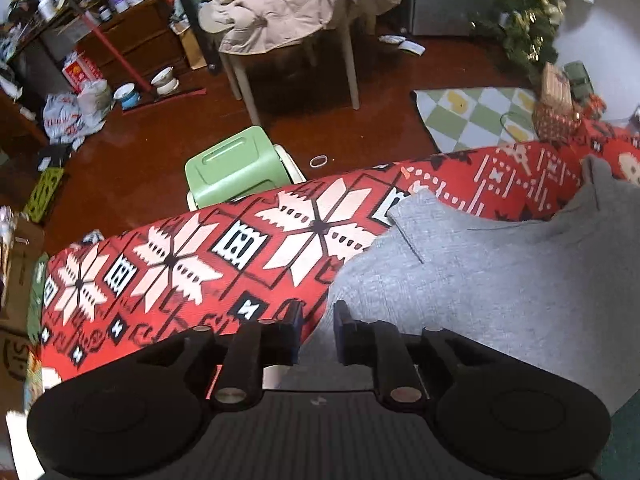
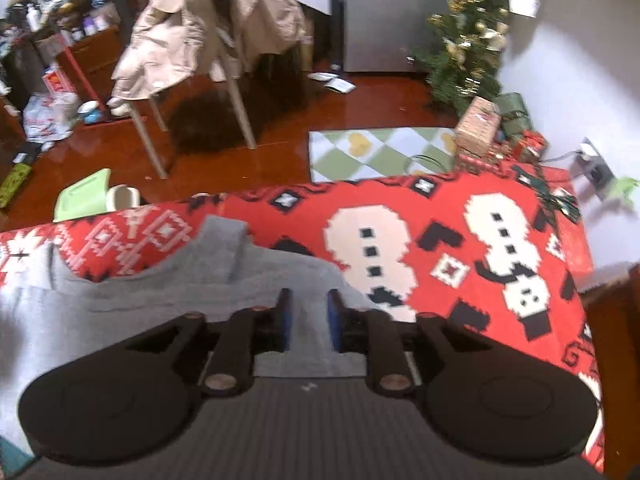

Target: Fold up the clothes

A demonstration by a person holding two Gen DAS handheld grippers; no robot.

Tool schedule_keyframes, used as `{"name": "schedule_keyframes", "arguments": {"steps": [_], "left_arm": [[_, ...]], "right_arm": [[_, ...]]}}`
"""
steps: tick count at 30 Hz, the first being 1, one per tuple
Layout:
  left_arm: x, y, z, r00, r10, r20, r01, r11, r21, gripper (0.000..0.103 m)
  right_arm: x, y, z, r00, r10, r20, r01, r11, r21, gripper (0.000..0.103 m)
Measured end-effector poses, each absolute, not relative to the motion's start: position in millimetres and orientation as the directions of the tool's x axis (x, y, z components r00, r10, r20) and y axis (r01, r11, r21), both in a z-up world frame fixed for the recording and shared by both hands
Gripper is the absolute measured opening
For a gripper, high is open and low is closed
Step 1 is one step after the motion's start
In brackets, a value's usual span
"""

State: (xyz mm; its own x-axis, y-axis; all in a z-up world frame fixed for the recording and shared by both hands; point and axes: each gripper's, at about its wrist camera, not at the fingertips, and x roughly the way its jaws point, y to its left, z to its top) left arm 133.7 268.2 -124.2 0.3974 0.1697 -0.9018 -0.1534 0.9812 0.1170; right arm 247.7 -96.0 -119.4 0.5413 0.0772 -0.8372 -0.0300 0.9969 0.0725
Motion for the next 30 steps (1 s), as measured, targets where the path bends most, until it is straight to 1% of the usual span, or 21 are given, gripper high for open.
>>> {"name": "schedule_keyframes", "arguments": {"steps": [2,3,4,5,6,7,8,9,10,11,13,14,15,22,25,28,30], "left_arm": [[123.6,266.4,-119.7,0.391,0.154,-0.908,-0.160,0.982,0.098,0.025],[118.6,265.5,-117.5,0.387,0.146,-0.910,-0.163,0.983,0.088,0.027],[113.6,264.7,-115.3,0.384,0.137,-0.913,-0.166,0.983,0.078,0.027],[108.6,263.8,-113.0,0.381,0.129,-0.916,-0.169,0.983,0.068,0.030],[103.6,262.9,-110.8,0.378,0.121,-0.918,-0.172,0.983,0.059,0.034],[98.5,262.1,-108.5,0.375,0.113,-0.920,-0.176,0.983,0.049,0.035],[92.4,260.4,-107.6,0.367,0.110,-0.924,-0.183,0.982,0.044,0.039],[84.6,257.5,-108.9,0.351,0.116,-0.929,-0.196,0.979,0.048,0.045],[76.7,254.5,-110.2,0.335,0.122,-0.934,-0.209,0.977,0.052,0.047],[68.9,251.6,-111.5,0.319,0.127,-0.939,-0.222,0.973,0.056,0.048],[53.1,246.4,-113.7,0.293,0.133,-0.947,-0.248,0.967,0.059,0.050],[45.4,245.5,-113.9,0.295,0.129,-0.947,-0.262,0.964,0.050,0.054],[38.0,245.0,-113.7,0.299,0.129,-0.946,-0.274,0.961,0.044,0.057],[5.0,242.6,-101.2,0.402,0.107,-0.909,-0.292,0.956,-0.016,0.060],[-1.7,236.2,-100.1,0.452,0.093,-0.887,-0.244,0.969,-0.023,0.062],[1.3,233.2,-105.5,0.456,0.060,-0.888,-0.212,0.976,-0.043,0.062],[3.0,230.9,-112.5,0.457,0.081,-0.886,-0.220,0.975,-0.024,0.062]], "right_arm": [[241.3,-97.4,-115.4,0.542,0.071,-0.837,-0.018,0.997,0.073,0.032],[235.6,-97.2,-111.8,0.542,0.066,-0.838,-0.016,0.998,0.068,0.038],[228.5,-96.1,-108.6,0.537,0.066,-0.841,-0.019,0.998,0.066,0.043],[221.3,-94.8,-105.8,0.529,0.067,-0.846,-0.023,0.998,0.065,0.045],[213.8,-92.1,-103.7,0.517,0.074,-0.853,-0.032,0.997,0.067,0.050],[205.8,-88.3,-102.0,0.504,0.081,-0.860,-0.044,0.997,0.068,0.058],[197.4,-83.9,-100.4,0.493,0.082,-0.866,-0.058,0.996,0.062,0.062],[188.0,-78.9,-98.7,0.484,0.080,-0.871,-0.074,0.996,0.050,0.068],[178.1,-73.7,-96.8,0.477,0.076,-0.876,-0.092,0.995,0.036,0.074],[169.2,-68.8,-95.6,0.470,0.070,-0.880,-0.104,0.994,0.024,0.078],[151.7,-62.1,-91.9,0.475,0.081,-0.876,-0.120,0.992,0.026,0.091],[142.9,-59.0,-89.8,0.479,0.089,-0.873,-0.129,0.991,0.030,0.094],[134.0,-56.7,-87.1,0.491,0.090,-0.866,-0.127,0.991,0.031,0.102],[96.6,-59.6,-74.5,0.532,0.169,-0.830,-0.129,0.985,0.118,0.102],[90.0,-60.6,-79.5,0.490,0.170,-0.855,-0.142,0.983,0.114,0.102],[84.1,-67.7,-83.0,0.473,0.166,-0.865,-0.107,0.986,0.130,0.102],[81.8,-80.5,-85.8,0.460,0.161,-0.873,-0.023,0.985,0.170,0.102]]}}
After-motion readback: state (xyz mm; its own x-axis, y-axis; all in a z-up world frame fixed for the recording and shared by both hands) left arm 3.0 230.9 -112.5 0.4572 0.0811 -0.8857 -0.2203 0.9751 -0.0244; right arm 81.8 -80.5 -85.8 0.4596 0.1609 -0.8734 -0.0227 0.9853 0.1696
